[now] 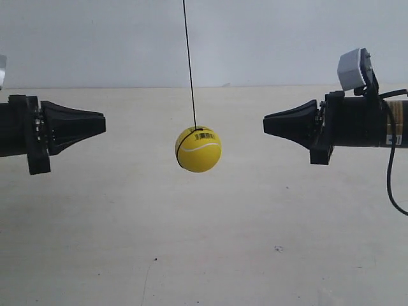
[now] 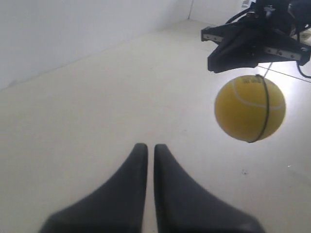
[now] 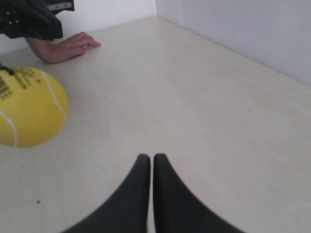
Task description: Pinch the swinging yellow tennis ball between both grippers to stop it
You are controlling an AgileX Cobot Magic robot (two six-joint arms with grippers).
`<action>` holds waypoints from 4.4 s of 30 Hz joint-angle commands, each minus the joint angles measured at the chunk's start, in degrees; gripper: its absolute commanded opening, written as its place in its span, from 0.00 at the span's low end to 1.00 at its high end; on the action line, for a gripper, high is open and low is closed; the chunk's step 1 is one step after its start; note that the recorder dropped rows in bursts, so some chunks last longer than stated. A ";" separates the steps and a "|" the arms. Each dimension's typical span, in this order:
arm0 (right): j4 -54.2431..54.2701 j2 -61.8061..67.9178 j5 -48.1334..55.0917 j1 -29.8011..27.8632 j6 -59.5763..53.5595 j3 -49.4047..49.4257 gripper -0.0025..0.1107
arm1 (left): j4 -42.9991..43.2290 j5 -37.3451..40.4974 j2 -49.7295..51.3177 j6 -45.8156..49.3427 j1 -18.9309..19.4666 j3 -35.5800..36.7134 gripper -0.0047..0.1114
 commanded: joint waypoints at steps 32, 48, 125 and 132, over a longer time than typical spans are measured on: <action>-3.29 -0.27 -1.98 9.58 1.51 -0.21 0.02 | 3.76 -1.63 1.22 -2.26 -8.09 -1.04 0.08; -0.32 -0.17 0.37 14.40 -1.00 -0.21 0.02 | 2.86 -1.63 6.16 2.77 -10.48 -1.04 0.08; 1.55 -0.17 2.69 13.99 -2.94 -0.21 0.02 | -1.10 1.98 6.16 3.48 -13.80 -2.86 0.08; 1.44 -0.17 2.79 14.00 -2.94 -0.21 0.02 | 0.94 -1.63 6.16 2.23 -9.79 -2.67 0.08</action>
